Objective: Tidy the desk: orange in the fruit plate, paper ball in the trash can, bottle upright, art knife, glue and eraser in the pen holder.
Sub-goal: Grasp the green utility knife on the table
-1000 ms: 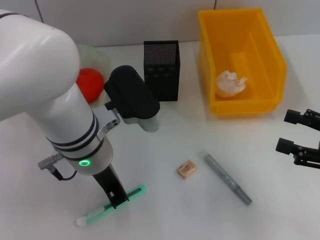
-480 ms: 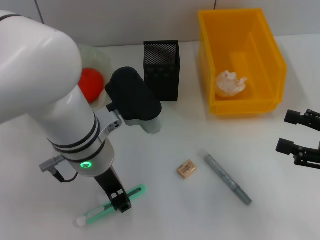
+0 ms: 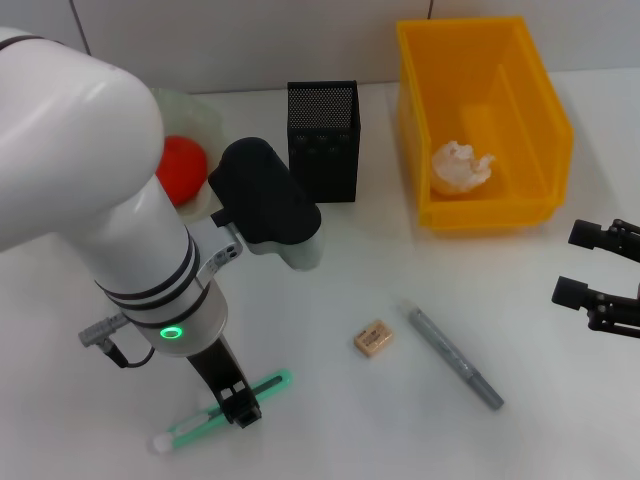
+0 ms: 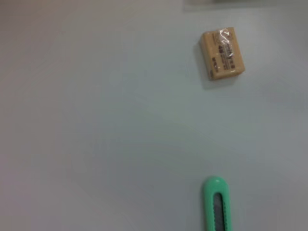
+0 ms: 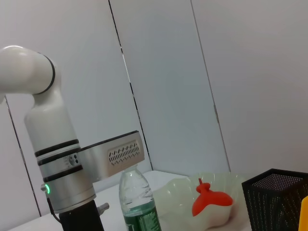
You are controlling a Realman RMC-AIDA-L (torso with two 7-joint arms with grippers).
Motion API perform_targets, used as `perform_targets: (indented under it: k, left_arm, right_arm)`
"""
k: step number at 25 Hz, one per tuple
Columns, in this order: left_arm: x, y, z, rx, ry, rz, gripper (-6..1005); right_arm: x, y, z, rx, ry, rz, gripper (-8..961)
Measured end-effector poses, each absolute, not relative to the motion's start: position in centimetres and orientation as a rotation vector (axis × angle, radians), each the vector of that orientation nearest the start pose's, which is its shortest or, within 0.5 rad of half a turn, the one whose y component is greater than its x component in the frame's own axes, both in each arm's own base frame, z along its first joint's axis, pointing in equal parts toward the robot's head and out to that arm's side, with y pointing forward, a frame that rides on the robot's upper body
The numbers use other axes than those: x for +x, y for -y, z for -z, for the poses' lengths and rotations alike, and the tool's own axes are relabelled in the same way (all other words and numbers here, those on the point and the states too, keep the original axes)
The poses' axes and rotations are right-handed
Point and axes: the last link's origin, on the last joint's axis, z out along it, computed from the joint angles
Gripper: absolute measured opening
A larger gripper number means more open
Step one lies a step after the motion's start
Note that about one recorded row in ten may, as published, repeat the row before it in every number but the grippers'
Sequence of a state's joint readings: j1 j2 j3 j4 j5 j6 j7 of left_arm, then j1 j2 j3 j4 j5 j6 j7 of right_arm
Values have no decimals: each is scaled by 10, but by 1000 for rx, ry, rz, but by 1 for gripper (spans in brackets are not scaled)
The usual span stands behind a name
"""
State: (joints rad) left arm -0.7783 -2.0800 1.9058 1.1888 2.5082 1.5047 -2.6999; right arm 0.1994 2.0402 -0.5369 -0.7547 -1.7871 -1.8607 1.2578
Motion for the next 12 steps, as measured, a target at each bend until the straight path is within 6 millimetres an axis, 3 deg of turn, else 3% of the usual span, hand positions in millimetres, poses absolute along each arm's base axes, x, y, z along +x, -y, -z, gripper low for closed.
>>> perform_targets:
  k: [12]
  left_arm:
    - [-144,-311,97,-2791,520,-972,408]
  right_arm:
    - [322,-232,-71,-2455,-587,-968,788]
